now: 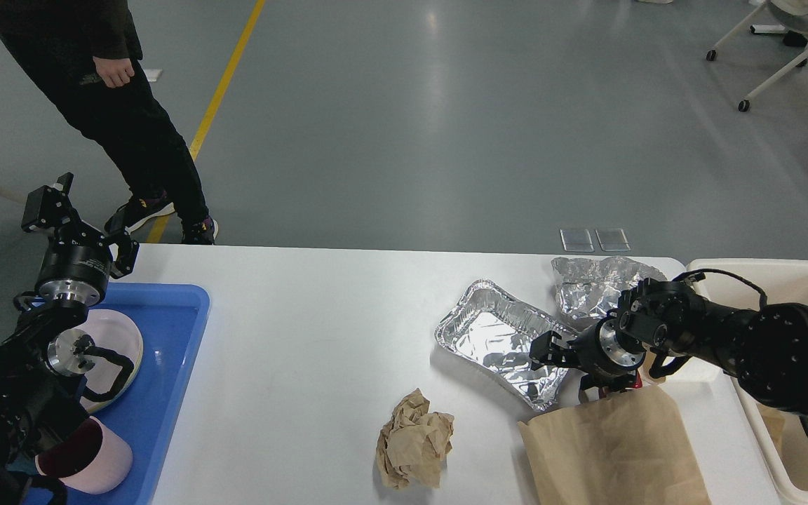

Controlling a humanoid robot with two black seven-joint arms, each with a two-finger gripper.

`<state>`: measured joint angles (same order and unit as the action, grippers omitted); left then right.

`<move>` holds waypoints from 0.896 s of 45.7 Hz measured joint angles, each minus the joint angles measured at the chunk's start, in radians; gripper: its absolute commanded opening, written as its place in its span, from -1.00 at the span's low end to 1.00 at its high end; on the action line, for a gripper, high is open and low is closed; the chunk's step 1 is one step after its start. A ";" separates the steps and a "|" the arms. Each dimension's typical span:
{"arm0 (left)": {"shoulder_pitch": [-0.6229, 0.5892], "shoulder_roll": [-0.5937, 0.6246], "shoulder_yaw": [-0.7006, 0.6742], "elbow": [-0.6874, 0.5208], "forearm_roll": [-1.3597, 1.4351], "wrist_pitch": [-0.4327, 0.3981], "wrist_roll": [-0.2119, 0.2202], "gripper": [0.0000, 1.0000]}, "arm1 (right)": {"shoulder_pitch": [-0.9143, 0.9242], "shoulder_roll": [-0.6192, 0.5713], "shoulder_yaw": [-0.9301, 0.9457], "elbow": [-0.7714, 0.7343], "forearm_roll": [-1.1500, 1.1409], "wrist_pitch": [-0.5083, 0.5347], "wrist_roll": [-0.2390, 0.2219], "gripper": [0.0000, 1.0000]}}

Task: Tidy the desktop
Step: 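Lower the right gripper and grasp the aluminum foil tray edge, then lift the foil tray with the right gripper and drop it into the white bin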

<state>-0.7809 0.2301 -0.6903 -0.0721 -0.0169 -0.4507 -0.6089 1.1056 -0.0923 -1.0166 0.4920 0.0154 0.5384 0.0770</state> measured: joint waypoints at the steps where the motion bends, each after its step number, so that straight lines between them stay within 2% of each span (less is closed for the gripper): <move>1: 0.000 0.000 0.000 0.000 0.000 0.000 0.000 0.92 | -0.001 0.000 0.001 0.000 0.000 0.000 -0.001 -1.00; 23: 0.000 0.000 0.000 0.000 0.000 0.000 0.000 0.92 | 0.046 0.008 0.024 0.037 0.012 0.028 -0.005 -1.00; 34: 0.000 0.000 0.000 0.000 0.000 0.000 0.000 0.92 | 0.166 -0.020 0.043 0.157 0.012 0.028 -0.005 -1.00; 41: 0.000 0.000 0.000 0.000 0.000 0.000 0.000 0.92 | 0.295 -0.070 0.043 0.287 0.012 0.029 -0.005 -1.00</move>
<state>-0.7810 0.2301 -0.6903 -0.0721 -0.0169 -0.4508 -0.6089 1.4010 -0.1620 -0.9731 0.7788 0.0277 0.5671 0.0719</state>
